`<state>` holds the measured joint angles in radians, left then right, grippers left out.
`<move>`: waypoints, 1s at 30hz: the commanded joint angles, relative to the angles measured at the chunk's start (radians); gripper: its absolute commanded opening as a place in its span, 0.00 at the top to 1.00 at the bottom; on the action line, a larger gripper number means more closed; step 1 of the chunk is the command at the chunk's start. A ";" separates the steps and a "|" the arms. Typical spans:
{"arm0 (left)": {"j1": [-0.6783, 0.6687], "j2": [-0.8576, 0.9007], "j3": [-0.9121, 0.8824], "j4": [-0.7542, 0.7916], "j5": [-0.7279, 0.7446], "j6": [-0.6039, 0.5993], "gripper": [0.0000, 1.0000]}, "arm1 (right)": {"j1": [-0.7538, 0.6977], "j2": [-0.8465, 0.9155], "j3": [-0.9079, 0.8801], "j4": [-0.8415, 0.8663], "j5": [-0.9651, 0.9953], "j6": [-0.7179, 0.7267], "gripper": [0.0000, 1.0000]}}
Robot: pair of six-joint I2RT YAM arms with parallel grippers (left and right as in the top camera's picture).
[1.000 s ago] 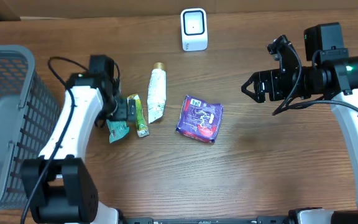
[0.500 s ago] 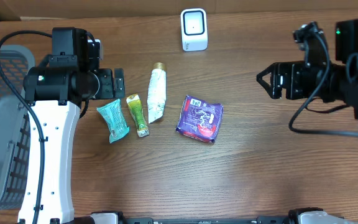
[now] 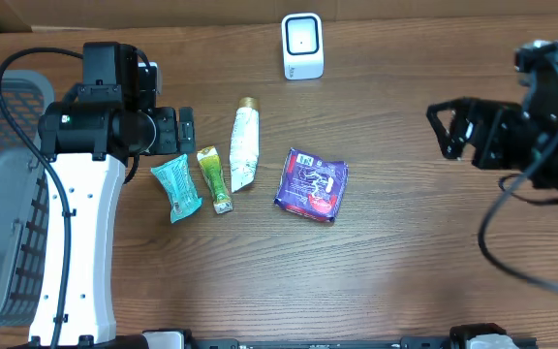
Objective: Scan the item barcode
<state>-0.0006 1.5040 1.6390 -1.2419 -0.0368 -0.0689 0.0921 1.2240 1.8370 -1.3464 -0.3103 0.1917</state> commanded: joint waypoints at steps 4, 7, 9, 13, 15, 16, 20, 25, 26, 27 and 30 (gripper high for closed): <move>0.000 0.006 0.012 0.000 0.011 0.002 0.00 | -0.005 -0.029 0.024 0.000 -0.040 0.018 0.00; 0.000 0.006 0.012 0.000 0.011 0.002 0.00 | -0.005 -0.029 0.024 -0.001 -0.050 0.018 0.00; 0.000 0.006 0.012 0.000 0.011 0.002 0.00 | -0.005 -0.028 0.024 -0.001 -0.050 0.017 0.00; 0.000 0.006 0.012 0.000 0.011 0.002 0.00 | -0.005 -0.028 0.024 -0.002 -0.050 0.014 0.00; 0.000 0.006 0.012 0.000 0.011 0.002 0.00 | -0.005 -0.028 0.023 -0.006 -0.050 0.014 0.00; 0.000 0.006 0.012 0.000 0.011 0.002 0.00 | -0.005 -0.028 0.023 -0.011 -0.050 0.014 0.00; 0.000 0.006 0.012 0.000 0.011 0.002 0.00 | -0.003 -0.028 0.023 -0.031 -0.050 0.014 0.00; 0.000 0.006 0.012 0.000 0.011 0.002 0.00 | -0.003 -0.028 0.023 -0.047 -0.050 0.014 0.00; 0.000 0.006 0.012 0.000 0.011 0.002 0.00 | -0.003 -0.028 0.023 -0.051 -0.050 0.014 0.00; 0.000 0.006 0.012 0.000 0.011 0.002 0.00 | -0.003 -0.028 0.023 -0.055 -0.050 0.014 0.00; 0.000 0.006 0.012 0.000 0.011 0.002 0.00 | -0.003 -0.028 0.023 -0.063 -0.050 0.014 0.00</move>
<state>-0.0006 1.5040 1.6390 -1.2419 -0.0368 -0.0689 0.0921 1.2007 1.8400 -1.4090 -0.3527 0.2050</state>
